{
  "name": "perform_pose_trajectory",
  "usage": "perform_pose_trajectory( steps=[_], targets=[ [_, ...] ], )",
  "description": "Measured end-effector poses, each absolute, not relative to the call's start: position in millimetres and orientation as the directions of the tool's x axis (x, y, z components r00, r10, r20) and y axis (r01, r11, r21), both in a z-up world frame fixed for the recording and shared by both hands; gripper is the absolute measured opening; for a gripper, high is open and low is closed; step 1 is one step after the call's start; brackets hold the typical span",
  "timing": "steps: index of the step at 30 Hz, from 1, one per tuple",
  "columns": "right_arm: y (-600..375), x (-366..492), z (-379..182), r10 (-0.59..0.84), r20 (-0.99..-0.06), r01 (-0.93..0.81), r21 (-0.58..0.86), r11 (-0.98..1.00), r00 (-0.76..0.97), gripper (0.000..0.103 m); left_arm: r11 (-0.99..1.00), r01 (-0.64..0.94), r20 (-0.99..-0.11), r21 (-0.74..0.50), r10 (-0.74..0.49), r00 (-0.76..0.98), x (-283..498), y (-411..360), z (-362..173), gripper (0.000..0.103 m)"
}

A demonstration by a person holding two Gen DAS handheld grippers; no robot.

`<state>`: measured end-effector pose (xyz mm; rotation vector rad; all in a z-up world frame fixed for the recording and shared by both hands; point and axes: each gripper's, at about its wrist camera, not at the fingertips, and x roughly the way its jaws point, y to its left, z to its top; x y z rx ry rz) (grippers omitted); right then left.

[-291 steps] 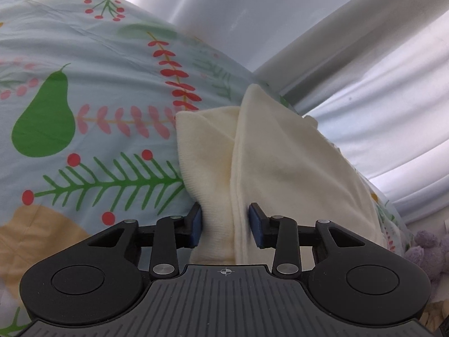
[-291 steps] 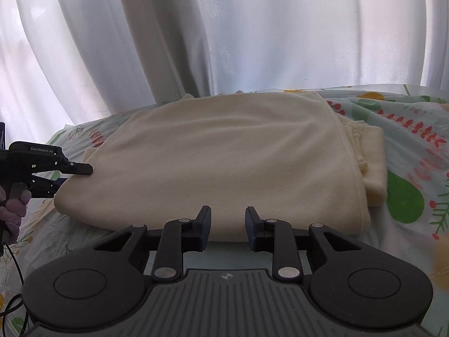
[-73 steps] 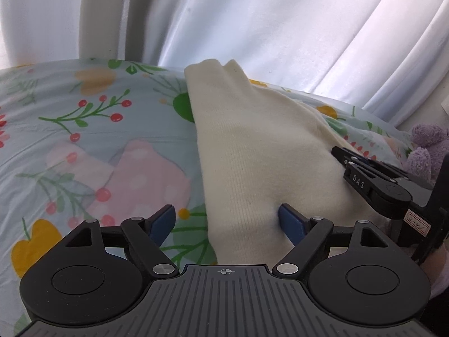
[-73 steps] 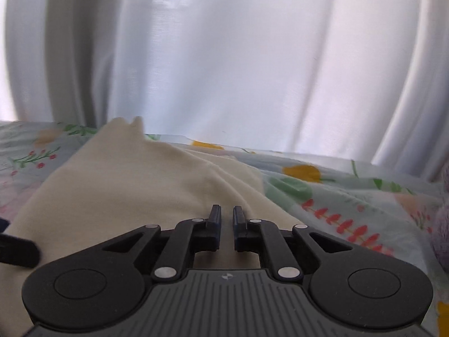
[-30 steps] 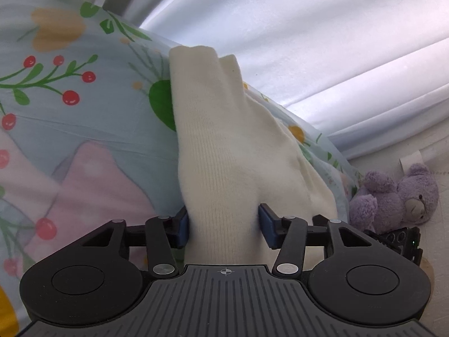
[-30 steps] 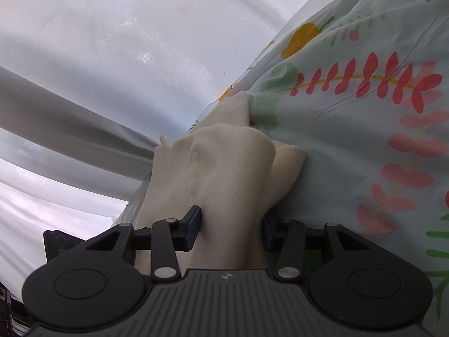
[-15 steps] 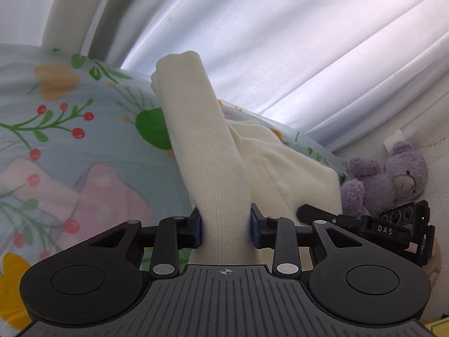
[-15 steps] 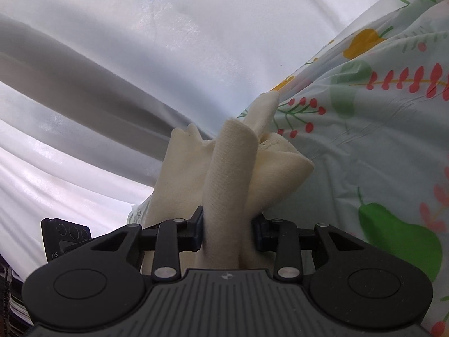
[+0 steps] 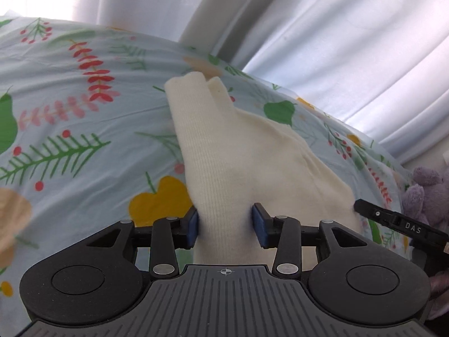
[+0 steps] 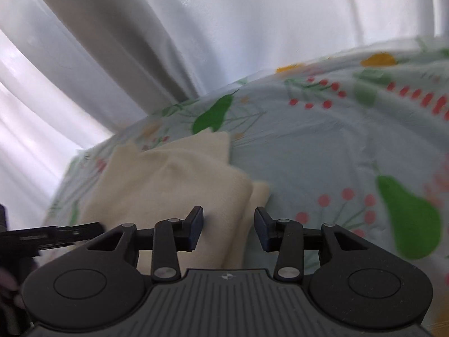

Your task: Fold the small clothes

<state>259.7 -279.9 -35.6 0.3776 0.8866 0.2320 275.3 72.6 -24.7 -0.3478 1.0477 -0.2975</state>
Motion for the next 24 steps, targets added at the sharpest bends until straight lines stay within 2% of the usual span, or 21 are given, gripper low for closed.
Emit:
perform_pose_trajectory(
  steps=[1, 2, 5, 7, 9, 12, 16, 20, 21, 22, 24],
  targets=[
    [-273.7, 255.1, -25.1, 0.295, -0.698, -0.052, 0.348, 0.936, 0.653, 0.041, 0.909, 0.065, -0.785, -0.411, -0.39, 0.482, 274.4, 72.8, -23.8, 0.045],
    [-268.4, 252.4, -16.5, 0.304, -0.677, -0.081, 0.341, 0.937, 0.67, 0.041, 0.914, 0.062, -0.783, -0.4, -0.376, 0.495, 273.2, 73.3, -22.1, 0.045],
    [-241.8, 258.6, -2.3, 0.404, -0.638, -0.202, 0.368, 0.908, 0.655, 0.04, 0.936, 0.026, -0.776, -0.35, -0.306, 0.552, 274.2, 68.5, -19.1, 0.049],
    [-214.6, 264.1, 0.8, 0.404, -0.644, -0.263, 0.309, 0.914, 0.649, 0.04, 0.947, 0.003, -0.767, -0.322, -0.263, 0.585, 276.5, 64.7, -16.5, 0.05],
    [-194.4, 271.5, -1.3, 0.4, -0.649, -0.289, 0.276, 0.917, 0.647, 0.034, 0.955, -0.007, -0.754, -0.297, -0.23, 0.615, 281.4, 60.5, -16.4, 0.052],
    [-167.0, 285.2, -11.3, 0.393, -0.657, -0.303, 0.253, 0.919, 0.644, 0.034, 0.977, -0.03, -0.746, -0.21, -0.141, 0.651, 294.7, 49.5, -24.5, 0.056],
    [-141.5, 307.5, -41.5, 0.274, -0.703, -0.312, 0.078, 0.947, 0.656, 0.034, 0.989, -0.029, -0.764, -0.143, -0.092, 0.638, 318.3, 36.7, -45.7, 0.057],
    [-147.3, 315.3, -60.3, 0.241, -0.657, -0.312, 0.009, 0.95, 0.714, 0.038, 0.991, -0.078, -0.752, -0.111, -0.033, 0.658, 329.9, 33.1, -59.7, 0.076],
    [-148.1, 314.8, -61.8, 0.238, -0.648, -0.313, 0.0, 0.95, 0.723, 0.04, 0.99, -0.083, -0.751, -0.114, -0.031, 0.659, 331.4, 33.3, -60.3, 0.077],
    [-148.8, 314.8, -62.9, 0.235, -0.64, -0.31, -0.005, 0.951, 0.731, 0.04, 0.991, -0.08, -0.748, -0.108, -0.028, 0.663, 332.0, 32.6, -61.5, 0.078],
    [-153.7, 314.9, -65.6, 0.241, -0.626, -0.297, 0.016, 0.955, 0.742, 0.042, 0.993, -0.08, -0.735, -0.082, -0.006, 0.678, 332.0, 32.1, -65.2, 0.089]
  ],
)
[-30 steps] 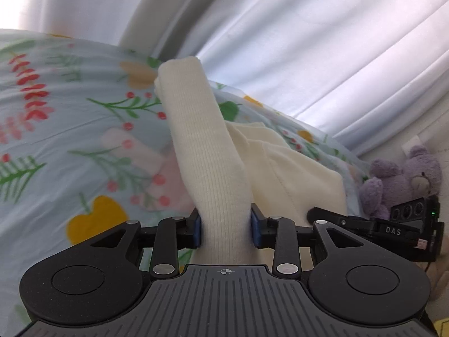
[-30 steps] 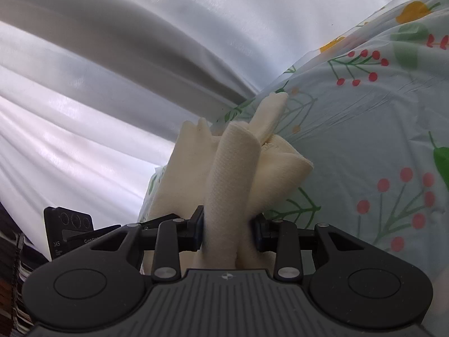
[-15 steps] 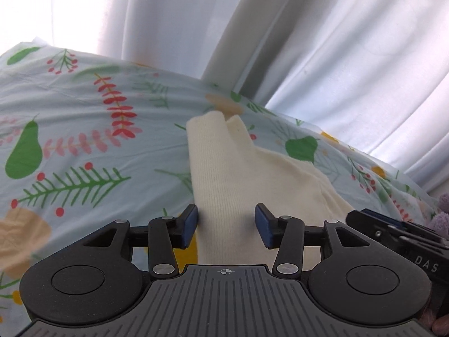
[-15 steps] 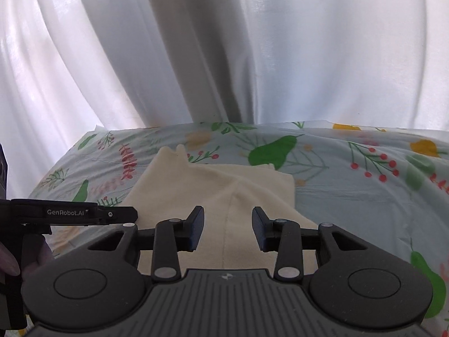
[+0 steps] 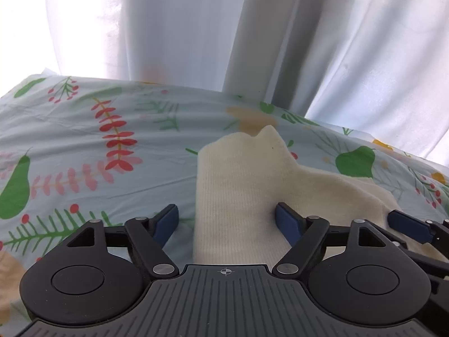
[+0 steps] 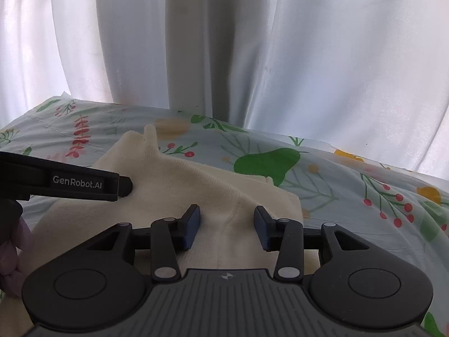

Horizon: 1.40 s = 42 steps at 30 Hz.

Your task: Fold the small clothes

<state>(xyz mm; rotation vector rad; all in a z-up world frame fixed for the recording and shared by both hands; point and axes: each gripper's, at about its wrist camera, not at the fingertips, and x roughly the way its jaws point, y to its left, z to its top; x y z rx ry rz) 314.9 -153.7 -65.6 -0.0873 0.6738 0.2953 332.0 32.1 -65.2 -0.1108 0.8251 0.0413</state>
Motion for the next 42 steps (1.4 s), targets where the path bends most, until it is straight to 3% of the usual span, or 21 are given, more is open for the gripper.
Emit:
perform_pose_trajectory(
  steps=[5, 8, 11, 18, 24, 28, 30, 32, 36, 38, 40, 42],
  targets=[
    [-164.3, 319.1, -66.4, 0.262, -0.621, -0.262, 0.094, 0.961, 0.739, 0.042, 0.992, -0.101, -0.748, -0.081, 0.007, 0.664, 333.6, 36.8, -65.0, 0.096],
    [-162.6, 311.7, -61.6, 0.226, -0.627, -0.233, 0.073, 0.97, 0.746, 0.043, 0.99, -0.102, -0.774, -0.094, -0.009, 0.633, 327.2, 40.9, -56.0, 0.094],
    [-168.5, 287.4, -47.0, 0.164, -0.63, -0.171, 0.049, 0.984, 0.759, 0.051, 0.996, -0.049, -0.78, -0.079, -0.031, 0.625, 303.4, 44.7, -40.8, 0.09],
    [-233.8, 184.7, -37.2, 0.292, -0.647, -0.106, 0.31, 0.945, 0.705, 0.057, 0.971, 0.037, -0.761, -0.237, -0.209, 0.614, 203.5, 71.1, -12.5, 0.09],
    [-265.0, 142.0, -60.5, 0.467, -0.634, -0.013, 0.585, 0.811, 0.617, 0.056, 0.974, 0.12, -0.826, -0.19, -0.225, 0.516, 149.5, 56.6, -35.0, 0.089],
    [-264.7, 149.4, -67.3, 0.511, -0.593, 0.022, 0.665, 0.746, 0.622, 0.046, 0.985, 0.158, -0.825, -0.069, -0.145, 0.546, 145.9, 37.9, -50.1, 0.085],
    [-260.0, 155.7, -70.9, 0.501, -0.611, 0.035, 0.654, 0.756, 0.613, 0.026, 0.989, 0.145, -0.819, 0.003, -0.081, 0.568, 148.7, 31.3, -54.3, 0.086],
    [-257.3, 157.8, -71.4, 0.49, -0.627, 0.045, 0.642, 0.766, 0.606, 0.019, 0.994, 0.101, -0.822, -0.029, -0.082, 0.563, 151.2, 36.1, -52.0, 0.085],
    [-274.7, 151.6, -70.7, 0.629, -0.448, 0.017, 0.822, 0.569, 0.636, 0.017, 0.995, -0.005, -0.81, -0.096, -0.075, 0.582, 148.5, 58.6, -46.5, 0.082],
    [-274.4, 151.2, -71.2, 0.599, -0.491, 0.027, 0.787, 0.616, 0.633, 0.016, 0.991, -0.042, -0.823, -0.126, -0.081, 0.562, 151.0, 70.8, -48.7, 0.083],
    [-260.0, 152.0, -71.8, 0.488, -0.633, 0.009, 0.616, 0.788, 0.601, 0.017, 0.991, -0.038, -0.829, -0.127, -0.085, 0.553, 151.2, 74.6, -47.9, 0.083],
    [-250.6, 147.1, -68.7, 0.44, -0.661, -0.04, 0.527, 0.849, 0.608, 0.022, 0.994, -0.031, -0.835, -0.107, -0.073, 0.545, 149.4, 74.8, -44.4, 0.083]
  ],
)
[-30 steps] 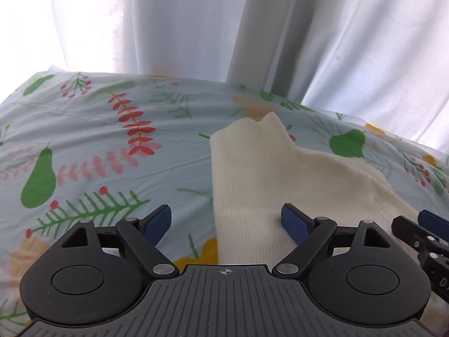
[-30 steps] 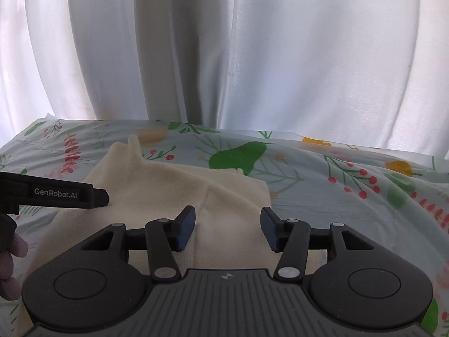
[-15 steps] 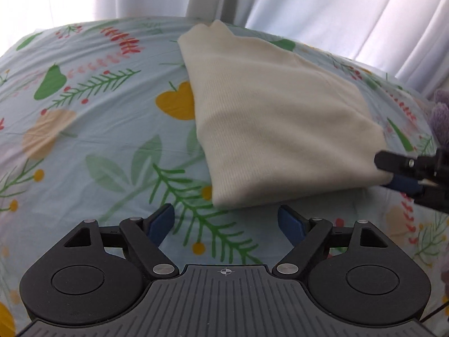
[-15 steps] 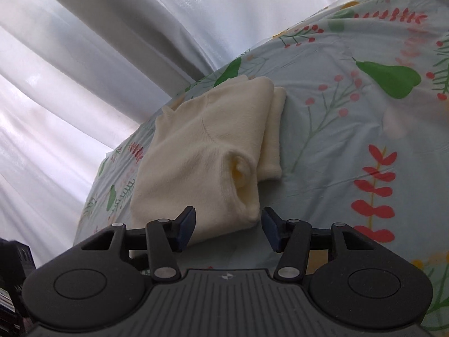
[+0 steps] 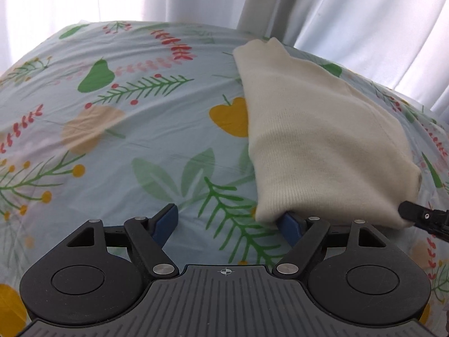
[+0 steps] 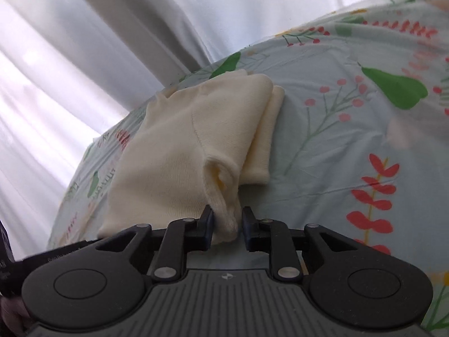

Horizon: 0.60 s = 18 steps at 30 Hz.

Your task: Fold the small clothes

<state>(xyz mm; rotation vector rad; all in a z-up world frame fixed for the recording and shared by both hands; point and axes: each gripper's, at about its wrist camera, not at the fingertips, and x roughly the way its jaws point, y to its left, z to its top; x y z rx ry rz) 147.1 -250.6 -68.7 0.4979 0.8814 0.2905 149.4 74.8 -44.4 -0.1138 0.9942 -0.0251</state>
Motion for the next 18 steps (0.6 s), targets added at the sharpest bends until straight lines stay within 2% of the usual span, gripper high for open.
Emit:
perform_pose_trajectory(
  steps=[4, 7, 10, 16, 18],
  targets=[
    [-251.2, 138.6, -46.0, 0.373, -0.67, -0.047, 0.451, 0.891, 0.642, 0.032, 0.99, -0.051, -0.819, -0.129, -0.078, 0.569, 137.8, 84.4, -27.6, 0.082],
    [-252.1, 133.8, -24.5, 0.319, -0.645, -0.083, 0.369, 0.926, 0.695, 0.032, 0.99, -0.091, -0.779, -0.106, -0.026, 0.626, 127.5, 90.3, -8.0, 0.081],
    [-244.2, 135.2, -7.5, 0.288, -0.614, -0.132, 0.287, 0.949, 0.735, 0.032, 0.987, -0.09, -0.752, -0.131, -0.04, 0.657, 133.0, 92.7, 3.7, 0.086],
    [-200.4, 161.2, -13.3, 0.253, -0.622, -0.244, 0.101, 0.965, 0.741, 0.032, 0.986, -0.026, -0.774, -0.168, -0.115, 0.622, 177.8, 73.0, -15.4, 0.086],
    [-186.7, 169.6, -23.7, 0.225, -0.647, -0.265, 0.036, 0.964, 0.729, 0.032, 0.99, -0.031, -0.798, -0.134, -0.089, 0.596, 187.9, 64.5, -27.8, 0.085]
  ],
)
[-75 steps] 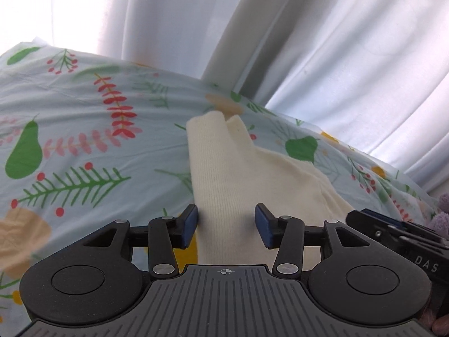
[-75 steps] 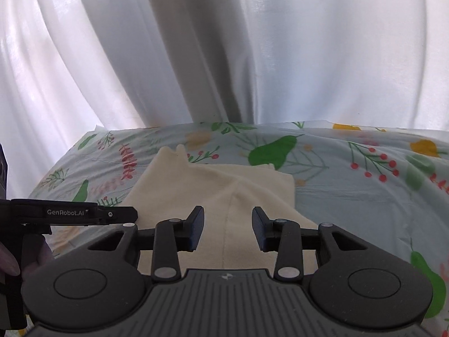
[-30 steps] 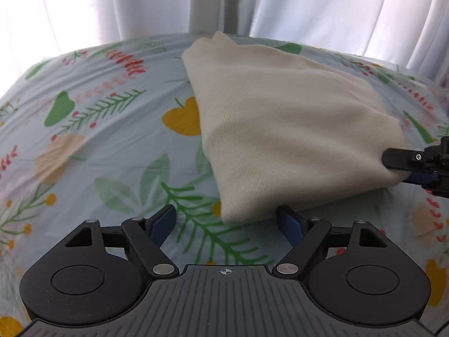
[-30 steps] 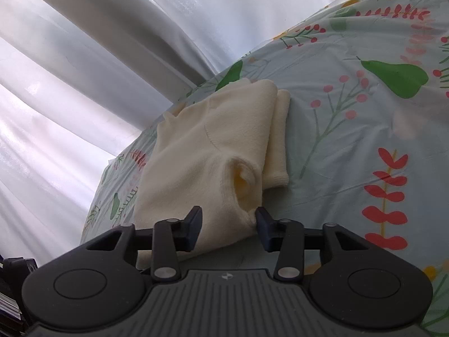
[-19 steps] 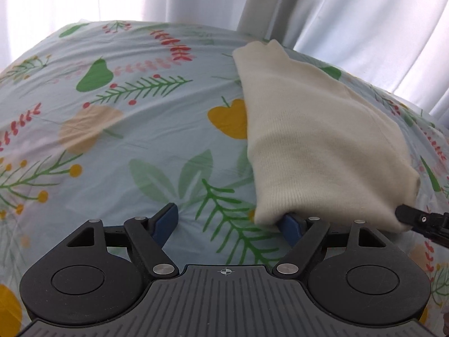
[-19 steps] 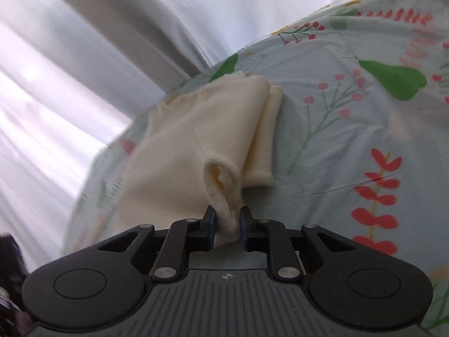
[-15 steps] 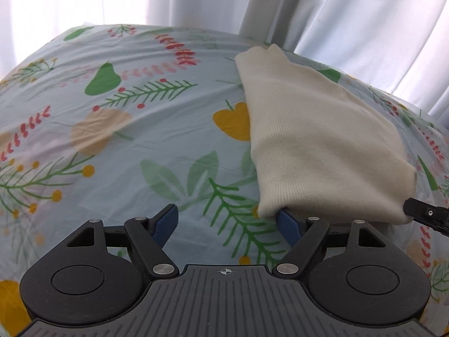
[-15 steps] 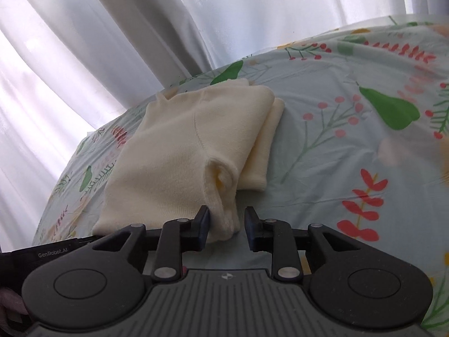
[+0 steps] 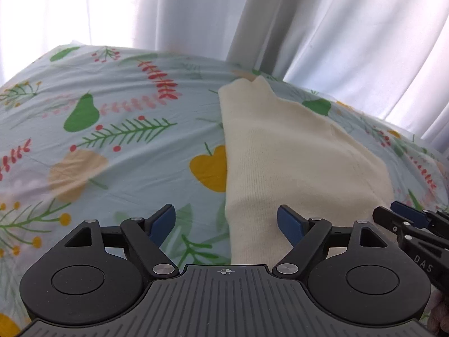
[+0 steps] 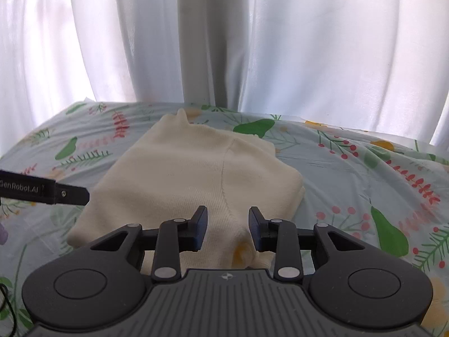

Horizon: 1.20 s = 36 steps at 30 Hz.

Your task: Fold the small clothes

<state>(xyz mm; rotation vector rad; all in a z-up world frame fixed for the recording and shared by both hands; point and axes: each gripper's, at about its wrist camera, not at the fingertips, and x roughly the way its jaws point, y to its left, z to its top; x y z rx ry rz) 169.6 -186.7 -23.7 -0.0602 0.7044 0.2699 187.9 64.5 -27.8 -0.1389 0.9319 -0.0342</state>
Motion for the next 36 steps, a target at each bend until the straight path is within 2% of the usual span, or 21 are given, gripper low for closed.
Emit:
perform_pose_trajectory(
  steps=[2, 5, 7, 9, 11, 15, 16, 19, 23, 25, 26, 27, 29, 33, 36],
  targets=[
    [-177.0, 174.0, -36.7, 0.169, -0.677, -0.284, -0.062, 0.957, 0.716, 0.032, 0.993, -0.02, -0.805, -0.114, -0.081, 0.587, 190.4, 60.2, -41.6, 0.089],
    [-174.3, 168.6, -47.2, 0.149, -0.644, -0.324, -0.163, 0.932, 0.75, 0.035, 0.993, -0.023, -0.806, -0.12, -0.084, 0.585, 186.5, 63.4, -48.8, 0.093],
    [-179.5, 167.9, -49.5, 0.162, -0.633, -0.328, -0.154, 0.932, 0.757, 0.039, 0.996, -0.005, -0.805, -0.088, -0.068, 0.589, 184.6, 63.5, -52.0, 0.097],
    [-184.9, 168.0, -51.0, 0.162, -0.626, -0.322, -0.152, 0.934, 0.763, 0.053, 0.996, -0.007, -0.812, -0.085, -0.065, 0.58, 181.0, 64.7, -50.6, 0.096],
    [-190.9, 169.7, -47.7, 0.171, -0.642, -0.307, -0.105, 0.946, 0.747, 0.054, 0.996, -0.003, -0.811, -0.089, -0.071, 0.581, 172.0, 66.0, -44.9, 0.091],
    [-206.8, 153.3, -30.3, 0.254, -0.668, -0.289, 0.061, 0.955, 0.699, 0.053, 0.999, 0.002, -0.813, -0.051, -0.043, 0.581, 155.6, 65.6, -43.0, 0.09],
    [-206.3, 148.0, -31.1, 0.254, -0.675, -0.299, 0.051, 0.953, 0.693, 0.053, 0.999, 0.005, -0.819, -0.043, -0.038, 0.572, 155.8, 64.9, -45.4, 0.09],
    [-196.2, 140.2, -49.1, 0.125, -0.709, -0.3, -0.126, 0.946, 0.694, 0.059, 0.999, -0.003, -0.827, -0.05, -0.04, 0.561, 158.8, 64.8, -47.4, 0.09],
    [-195.4, 123.3, -28.3, 0.104, -0.686, -0.26, -0.129, 0.957, 0.721, 0.06, 0.999, -0.009, -0.827, -0.033, -0.023, 0.562, 148.9, 67.1, -39.7, 0.09],
    [-196.4, 108.5, -15.3, 0.086, -0.666, -0.245, -0.15, 0.958, 0.741, 0.071, 1.0, -0.008, -0.835, -0.03, -0.021, 0.549, 138.0, 69.0, -35.6, 0.089],
    [-197.6, 101.7, -11.0, 0.083, -0.667, -0.235, -0.141, 0.962, 0.741, 0.081, 0.999, -0.011, -0.842, -0.032, -0.021, 0.54, 131.5, 69.4, -34.3, 0.088],
    [-200.1, 94.0, -6.7, 0.095, -0.677, -0.232, -0.115, 0.966, 0.73, 0.087, 0.999, -0.014, -0.848, -0.041, -0.028, 0.529, 125.2, 69.9, -33.8, 0.089],
    [-202.7, 80.4, -4.4, 0.138, -0.711, -0.248, -0.054, 0.967, 0.69, 0.093, 0.996, -0.027, -0.869, -0.081, -0.057, 0.492, 113.0, 71.5, -34.9, 0.089],
    [-204.9, 64.5, -9.9, 0.159, -0.795, -0.193, 0.054, 0.98, 0.586, 0.095, 0.988, -0.062, -0.893, -0.141, -0.101, 0.438, 97.7, 71.0, -37.0, 0.089],
    [-202.4, 63.9, -12.4, 0.135, -0.842, -0.119, 0.084, 0.989, 0.523, 0.099, 0.994, -0.043, -0.901, -0.097, -0.069, 0.428, 96.3, 64.0, -33.2, 0.091]
  ],
)
